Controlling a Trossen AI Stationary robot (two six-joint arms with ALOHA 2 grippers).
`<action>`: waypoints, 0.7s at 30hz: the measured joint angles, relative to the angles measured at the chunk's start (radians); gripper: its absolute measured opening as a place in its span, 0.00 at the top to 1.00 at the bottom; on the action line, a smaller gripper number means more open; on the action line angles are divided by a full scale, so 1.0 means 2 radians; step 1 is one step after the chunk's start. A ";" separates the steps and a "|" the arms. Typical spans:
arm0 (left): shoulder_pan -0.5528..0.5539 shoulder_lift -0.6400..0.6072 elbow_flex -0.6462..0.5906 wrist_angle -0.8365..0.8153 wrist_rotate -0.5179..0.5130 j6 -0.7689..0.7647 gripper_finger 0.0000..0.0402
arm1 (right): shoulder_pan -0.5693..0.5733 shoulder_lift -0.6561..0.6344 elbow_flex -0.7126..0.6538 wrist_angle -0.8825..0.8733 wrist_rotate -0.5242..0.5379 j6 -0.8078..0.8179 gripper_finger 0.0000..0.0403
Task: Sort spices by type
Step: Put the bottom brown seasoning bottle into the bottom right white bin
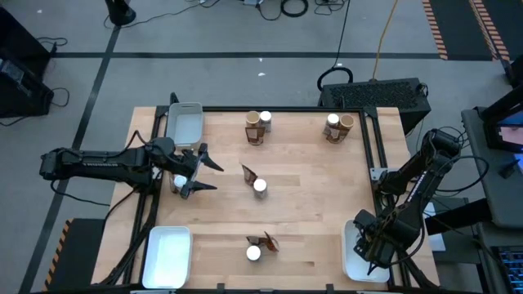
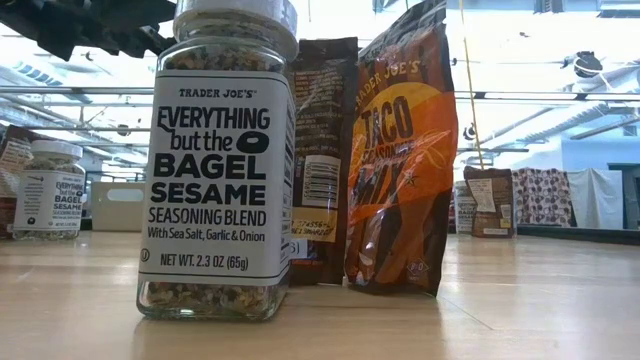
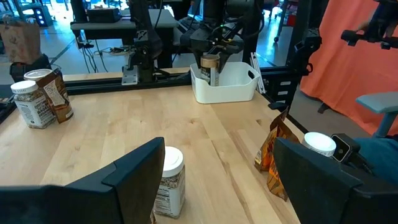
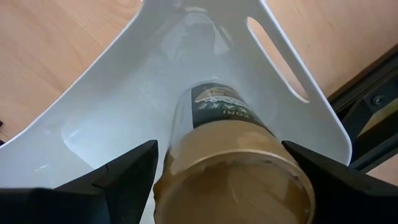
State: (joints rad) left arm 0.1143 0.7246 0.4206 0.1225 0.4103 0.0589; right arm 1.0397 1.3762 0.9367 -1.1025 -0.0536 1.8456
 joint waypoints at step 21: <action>0.000 0.000 0.000 0.001 0.000 0.000 0.25 | 0.000 -0.037 0.000 -0.020 -0.003 0.014 0.21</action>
State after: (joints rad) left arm 0.1144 0.7245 0.4206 0.1238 0.4103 0.0593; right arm 1.0393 1.3032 0.9368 -1.1433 -0.0589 1.8742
